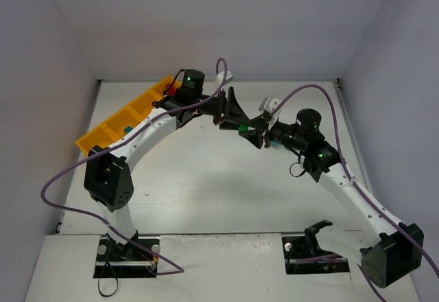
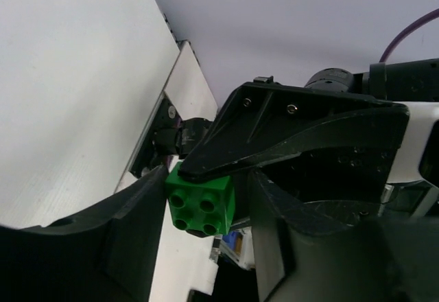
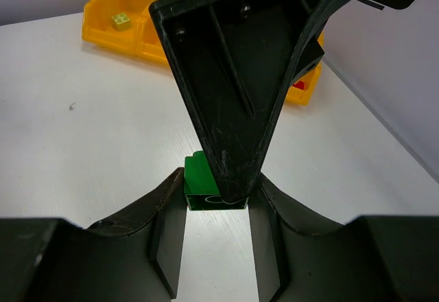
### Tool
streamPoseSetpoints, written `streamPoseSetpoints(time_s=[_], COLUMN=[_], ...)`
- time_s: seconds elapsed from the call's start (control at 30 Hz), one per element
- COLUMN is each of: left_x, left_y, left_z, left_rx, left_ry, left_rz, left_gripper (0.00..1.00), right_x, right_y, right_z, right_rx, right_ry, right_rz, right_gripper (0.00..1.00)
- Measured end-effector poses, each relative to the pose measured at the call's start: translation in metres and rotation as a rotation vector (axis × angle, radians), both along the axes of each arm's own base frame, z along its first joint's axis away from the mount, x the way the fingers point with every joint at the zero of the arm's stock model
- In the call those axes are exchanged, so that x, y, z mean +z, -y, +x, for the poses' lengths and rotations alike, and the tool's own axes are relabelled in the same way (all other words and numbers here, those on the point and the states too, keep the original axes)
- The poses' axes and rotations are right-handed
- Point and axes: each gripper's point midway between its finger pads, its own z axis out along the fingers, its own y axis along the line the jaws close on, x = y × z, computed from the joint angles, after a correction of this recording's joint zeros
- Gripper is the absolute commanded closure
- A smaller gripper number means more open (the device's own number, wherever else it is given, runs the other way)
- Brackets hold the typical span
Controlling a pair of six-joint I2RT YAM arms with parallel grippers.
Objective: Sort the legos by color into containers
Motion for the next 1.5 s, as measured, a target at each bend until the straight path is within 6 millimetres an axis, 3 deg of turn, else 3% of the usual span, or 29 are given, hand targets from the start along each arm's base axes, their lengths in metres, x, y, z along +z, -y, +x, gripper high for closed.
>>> streamPoseSetpoints(time_s=[0.13, 0.33, 0.43, 0.47, 0.53, 0.77, 0.93, 1.07, 1.17, 1.4, 1.5], left_x=[0.0, -0.001, -0.002, -0.003, -0.003, -0.001, -0.003, -0.019, -0.04, -0.098, -0.12], left_y=[0.001, 0.002, 0.002, 0.002, 0.002, 0.001, -0.01, -0.044, -0.081, -0.185, -0.224], left_z=[-0.001, 0.0, 0.001, 0.001, 0.001, 0.001, 0.013, 0.043, 0.071, 0.157, 0.179], left_rx=[-0.009, -0.02, -0.025, -0.025, -0.025, -0.025, 0.007, 0.103, 0.22, 0.573, 0.673], left_ry=[-0.001, -0.015, -0.021, -0.022, -0.021, -0.033, -0.035, -0.038, -0.037, 0.075, 0.119], left_rz=[-0.004, -0.011, -0.013, -0.013, -0.014, -0.019, -0.013, 0.044, 0.132, 0.562, 0.754], left_gripper=[0.72, 0.76, 0.95, 1.0, 1.0, 1.0, 1.0, 1.0, 1.0, 1.0, 1.0], right_x=[0.003, 0.002, 0.0, 0.0, 0.0, -0.004, -0.011, -0.018, -0.022, -0.021, -0.022], right_y=[0.0, 0.001, 0.001, 0.001, 0.001, 0.003, 0.009, 0.017, 0.026, 0.045, 0.055], right_z=[0.001, 0.003, 0.003, 0.003, 0.004, 0.008, 0.012, 0.016, 0.019, 0.023, 0.027], right_rx=[-0.001, -0.008, -0.012, -0.013, -0.014, -0.033, -0.077, -0.141, -0.205, -0.352, -0.426], right_ry=[0.012, 0.015, 0.01, 0.009, 0.009, 0.011, 0.001, -0.022, -0.055, -0.109, -0.13], right_rz=[0.002, -0.002, -0.007, -0.008, -0.008, -0.023, -0.042, -0.059, -0.063, -0.03, -0.02], right_gripper=[0.82, 0.82, 0.81, 0.77, 0.68, 0.22, 0.13, 0.13, 0.14, 0.14, 0.12])
